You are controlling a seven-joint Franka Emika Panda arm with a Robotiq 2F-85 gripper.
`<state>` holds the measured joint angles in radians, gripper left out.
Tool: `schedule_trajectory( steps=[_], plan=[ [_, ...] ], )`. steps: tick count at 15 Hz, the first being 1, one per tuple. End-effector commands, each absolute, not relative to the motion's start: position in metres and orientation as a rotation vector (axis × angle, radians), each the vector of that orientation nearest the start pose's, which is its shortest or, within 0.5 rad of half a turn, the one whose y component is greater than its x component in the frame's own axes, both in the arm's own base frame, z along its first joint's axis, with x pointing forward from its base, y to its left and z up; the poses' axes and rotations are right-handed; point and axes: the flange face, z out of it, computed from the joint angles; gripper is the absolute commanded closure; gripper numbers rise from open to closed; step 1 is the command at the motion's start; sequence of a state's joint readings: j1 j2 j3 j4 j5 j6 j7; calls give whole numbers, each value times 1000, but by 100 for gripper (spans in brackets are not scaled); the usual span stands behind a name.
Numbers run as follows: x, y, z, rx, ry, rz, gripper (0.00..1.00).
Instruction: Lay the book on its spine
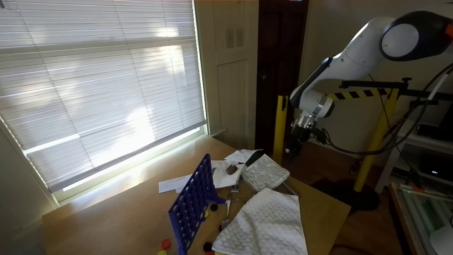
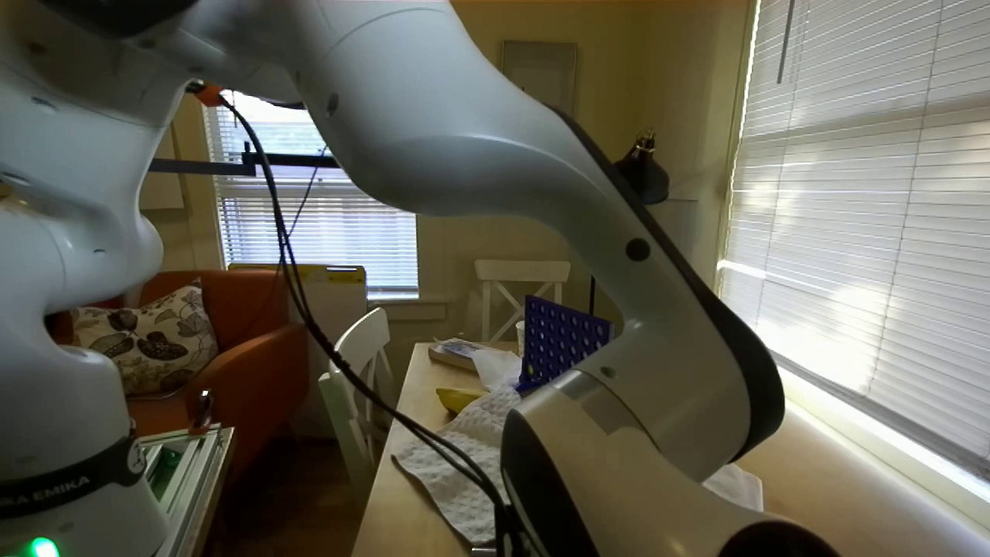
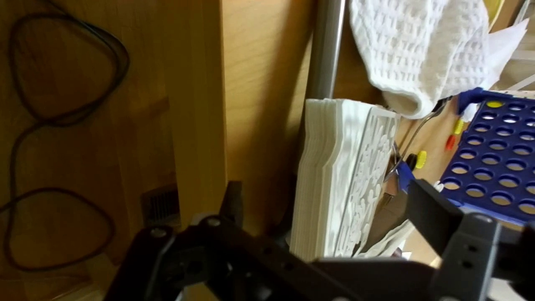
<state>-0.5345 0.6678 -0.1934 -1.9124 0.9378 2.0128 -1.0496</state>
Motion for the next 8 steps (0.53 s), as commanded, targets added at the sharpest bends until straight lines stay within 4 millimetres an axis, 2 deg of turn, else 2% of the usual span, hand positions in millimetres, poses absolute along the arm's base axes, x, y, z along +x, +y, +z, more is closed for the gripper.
schedule_trajectory(
  steps=[1, 8],
  plan=[
    [471, -350, 112, -2272, 362, -238, 0],
    [492, -338, 83, -2196, 478, -282, 0]
  ],
)
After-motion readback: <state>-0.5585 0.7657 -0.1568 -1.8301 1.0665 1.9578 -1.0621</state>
